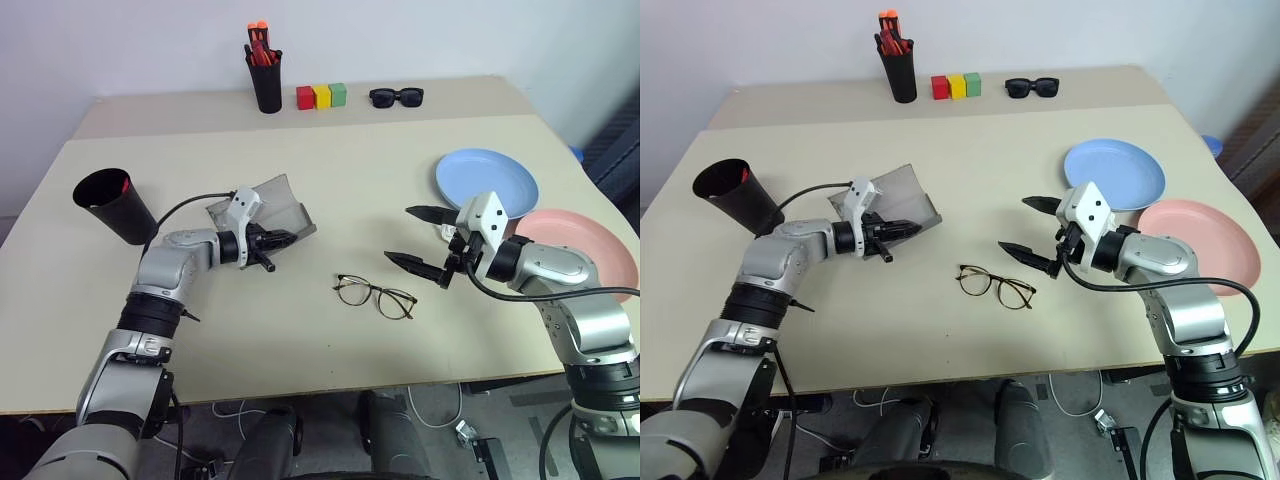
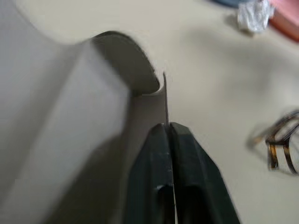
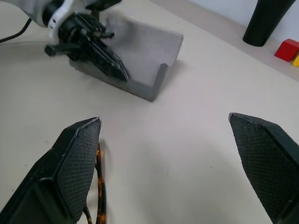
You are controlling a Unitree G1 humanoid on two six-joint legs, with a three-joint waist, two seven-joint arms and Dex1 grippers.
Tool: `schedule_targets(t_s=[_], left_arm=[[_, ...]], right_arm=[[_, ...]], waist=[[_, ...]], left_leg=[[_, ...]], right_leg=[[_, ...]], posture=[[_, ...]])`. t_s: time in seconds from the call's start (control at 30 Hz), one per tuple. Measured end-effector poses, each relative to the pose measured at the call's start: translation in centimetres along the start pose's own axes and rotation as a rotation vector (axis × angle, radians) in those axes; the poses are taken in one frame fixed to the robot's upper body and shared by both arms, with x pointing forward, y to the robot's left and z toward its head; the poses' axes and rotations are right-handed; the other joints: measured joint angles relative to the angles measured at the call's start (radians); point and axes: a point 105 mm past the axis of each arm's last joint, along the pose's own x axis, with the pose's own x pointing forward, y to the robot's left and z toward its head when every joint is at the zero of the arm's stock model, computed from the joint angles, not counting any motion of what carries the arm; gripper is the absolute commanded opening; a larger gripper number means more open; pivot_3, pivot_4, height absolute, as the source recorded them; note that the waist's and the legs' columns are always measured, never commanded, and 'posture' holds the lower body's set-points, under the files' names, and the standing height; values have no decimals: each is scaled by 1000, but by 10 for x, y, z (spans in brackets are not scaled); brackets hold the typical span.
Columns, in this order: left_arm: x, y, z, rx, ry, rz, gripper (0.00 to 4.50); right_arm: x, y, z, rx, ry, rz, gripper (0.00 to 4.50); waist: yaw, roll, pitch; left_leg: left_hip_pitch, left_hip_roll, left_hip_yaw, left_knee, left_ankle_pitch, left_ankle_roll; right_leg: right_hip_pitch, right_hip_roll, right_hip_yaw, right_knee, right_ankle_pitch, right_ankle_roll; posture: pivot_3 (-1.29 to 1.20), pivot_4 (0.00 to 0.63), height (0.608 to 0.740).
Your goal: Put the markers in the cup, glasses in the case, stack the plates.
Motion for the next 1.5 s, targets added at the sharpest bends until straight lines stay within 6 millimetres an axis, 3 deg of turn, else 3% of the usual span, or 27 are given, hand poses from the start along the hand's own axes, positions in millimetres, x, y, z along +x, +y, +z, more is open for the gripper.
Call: schedule_targets(t_s=[0.23,0.53,0.8,0.9,1.13,1.3,1.47,1.5], left_arm=[[-10,-4,-3,19,48,-74,39],[-43,-27,-2,184,182,-435,39],[-38,-24,-9,278,217,-508,39],[-34,-25,-9,286,214,-518,857],[-36,-30,2,302,145,-526,4262],[-55,-32,16,251,68,-507,4262],[-78,-41,26,170,-59,-471,4262],[-85,-43,26,152,-78,-456,4299]], right_arm=[[1,-1,2,-18,-5,-2,4500],[4,-3,7,-32,-13,9,4500],[3,1,4,-3,6,44,4500],[-3,6,-2,25,88,91,4500],[3,28,-12,28,274,180,4500],[21,34,-11,52,333,138,4500],[25,43,-28,54,425,140,4500],[23,43,-31,52,442,139,4237]], waist=[[0,0,0],[0,0,0],[2,0,0],[2,0,0],[-4,0,0],[0,0,0],[0,0,0],[0,0,0]], left_leg=[[0,0,0,0,0,0],[-1,0,0,0,0,0],[-1,0,0,0,0,0],[-1,0,0,0,0,1],[-1,1,0,0,0,1],[-1,1,-1,0,-1,1],[-2,1,0,1,-1,2],[-2,1,0,0,-1,2]], right_leg=[[0,0,0,0,0,0],[0,0,0,0,0,0],[0,0,0,0,0,0],[0,0,0,0,0,0],[-1,0,0,0,0,0],[-1,0,0,0,0,0],[-1,-1,0,0,0,0],[-1,-1,0,0,0,0]], posture=[[0,150,740],[0,150,740],[0,150,740],[0,150,740],[0,150,740],[0,150,740],[0,150,740],[0,150,740]])
